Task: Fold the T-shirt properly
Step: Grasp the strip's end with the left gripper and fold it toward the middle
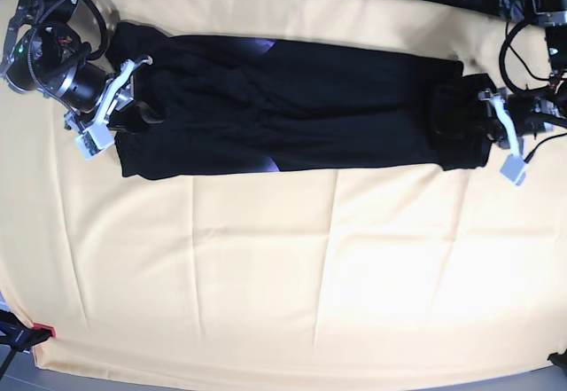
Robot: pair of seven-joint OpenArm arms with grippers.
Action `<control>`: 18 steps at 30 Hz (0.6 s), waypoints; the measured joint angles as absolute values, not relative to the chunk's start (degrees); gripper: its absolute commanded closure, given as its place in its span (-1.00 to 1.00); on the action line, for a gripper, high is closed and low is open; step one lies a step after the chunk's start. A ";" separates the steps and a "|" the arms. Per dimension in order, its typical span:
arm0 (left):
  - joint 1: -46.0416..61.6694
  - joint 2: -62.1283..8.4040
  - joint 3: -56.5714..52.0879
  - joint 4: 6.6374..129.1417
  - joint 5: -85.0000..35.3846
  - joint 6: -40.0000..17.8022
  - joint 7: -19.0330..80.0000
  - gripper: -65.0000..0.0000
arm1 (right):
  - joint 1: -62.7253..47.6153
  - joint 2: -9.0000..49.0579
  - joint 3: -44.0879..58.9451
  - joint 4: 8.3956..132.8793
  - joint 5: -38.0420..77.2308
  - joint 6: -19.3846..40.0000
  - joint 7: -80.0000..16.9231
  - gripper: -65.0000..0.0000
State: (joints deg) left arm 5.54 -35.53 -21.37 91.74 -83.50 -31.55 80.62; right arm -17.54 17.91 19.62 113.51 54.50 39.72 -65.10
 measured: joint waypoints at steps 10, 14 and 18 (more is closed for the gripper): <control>5.74 -22.15 -21.34 96.18 -83.50 -34.98 76.73 1.00 | -17.93 18.04 19.62 113.51 54.00 39.72 -64.99 0.26; 5.74 -18.70 -21.30 95.46 -83.46 -35.18 77.08 1.00 | -17.96 18.06 19.62 113.51 53.98 39.72 -64.99 0.26; 5.72 -17.78 -18.28 95.46 -83.44 -35.09 76.95 0.00 | -17.98 18.04 19.62 113.51 54.02 39.72 -64.95 0.26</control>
